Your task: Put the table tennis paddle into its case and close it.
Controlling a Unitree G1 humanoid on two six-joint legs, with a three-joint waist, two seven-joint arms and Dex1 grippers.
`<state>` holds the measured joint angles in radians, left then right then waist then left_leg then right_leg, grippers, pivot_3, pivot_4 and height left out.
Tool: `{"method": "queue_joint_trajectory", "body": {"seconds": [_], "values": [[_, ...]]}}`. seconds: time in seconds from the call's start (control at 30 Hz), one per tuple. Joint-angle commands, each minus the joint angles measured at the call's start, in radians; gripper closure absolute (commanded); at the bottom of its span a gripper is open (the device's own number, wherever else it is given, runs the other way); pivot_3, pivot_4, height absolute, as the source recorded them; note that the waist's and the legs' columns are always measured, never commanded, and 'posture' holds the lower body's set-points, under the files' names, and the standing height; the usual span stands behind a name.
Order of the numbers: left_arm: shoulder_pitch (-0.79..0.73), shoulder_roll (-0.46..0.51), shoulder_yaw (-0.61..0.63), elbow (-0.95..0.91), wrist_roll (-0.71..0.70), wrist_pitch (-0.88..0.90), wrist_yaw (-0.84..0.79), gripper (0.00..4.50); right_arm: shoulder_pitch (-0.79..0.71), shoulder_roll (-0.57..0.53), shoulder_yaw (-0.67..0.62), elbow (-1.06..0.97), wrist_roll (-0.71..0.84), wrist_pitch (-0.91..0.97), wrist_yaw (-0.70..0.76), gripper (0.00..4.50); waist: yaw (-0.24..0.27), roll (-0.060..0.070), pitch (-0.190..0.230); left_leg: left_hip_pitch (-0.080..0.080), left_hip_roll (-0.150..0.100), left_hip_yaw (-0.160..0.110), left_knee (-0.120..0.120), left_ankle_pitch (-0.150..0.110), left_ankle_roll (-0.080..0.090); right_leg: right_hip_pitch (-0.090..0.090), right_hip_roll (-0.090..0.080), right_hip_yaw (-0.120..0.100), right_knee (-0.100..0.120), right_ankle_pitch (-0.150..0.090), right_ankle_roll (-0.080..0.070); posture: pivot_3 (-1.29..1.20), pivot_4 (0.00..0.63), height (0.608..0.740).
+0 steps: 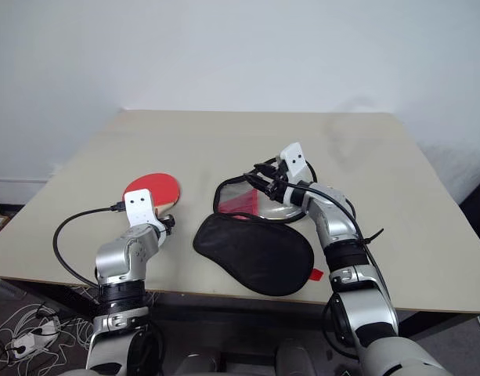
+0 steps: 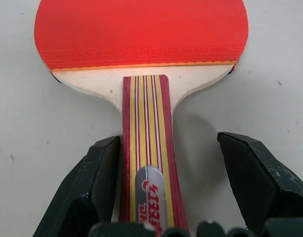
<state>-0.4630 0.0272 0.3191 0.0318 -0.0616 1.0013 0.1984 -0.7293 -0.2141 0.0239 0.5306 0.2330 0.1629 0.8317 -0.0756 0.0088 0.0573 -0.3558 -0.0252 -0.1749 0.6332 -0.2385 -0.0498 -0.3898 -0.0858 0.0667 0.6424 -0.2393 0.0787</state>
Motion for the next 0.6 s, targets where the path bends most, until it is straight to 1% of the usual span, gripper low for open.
{"method": "queue_joint_trajectory", "body": {"seconds": [0.03, 0.6], "values": [[-0.041, 0.022, -0.001, 0.009, -0.010, -0.011, -0.010, 1.15, -0.007, 0.002, -0.004, -0.052, 0.005, -0.013, -0.008, 2.32, 0.000, 0.000, 0.000, 0.000, 0.000, 0.000, 0.000, 0.000, 0.000, 0.000, 0.000, 0.000, 0.000, 0.000, 0.000, 0.00, 0.000, 0.740], [-0.082, 0.052, 0.014, 0.083, -0.012, -0.034, -0.018, 1.15, 0.002, 0.004, 0.001, -0.063, 0.007, -0.007, -0.017, 2.32, 0.000, 0.000, 0.000, 0.000, 0.000, -0.001, 0.000, 0.004, -0.002, 0.000, 0.000, 0.000, 0.000, 0.003, 0.000, 0.00, 0.000, 0.740]]}}
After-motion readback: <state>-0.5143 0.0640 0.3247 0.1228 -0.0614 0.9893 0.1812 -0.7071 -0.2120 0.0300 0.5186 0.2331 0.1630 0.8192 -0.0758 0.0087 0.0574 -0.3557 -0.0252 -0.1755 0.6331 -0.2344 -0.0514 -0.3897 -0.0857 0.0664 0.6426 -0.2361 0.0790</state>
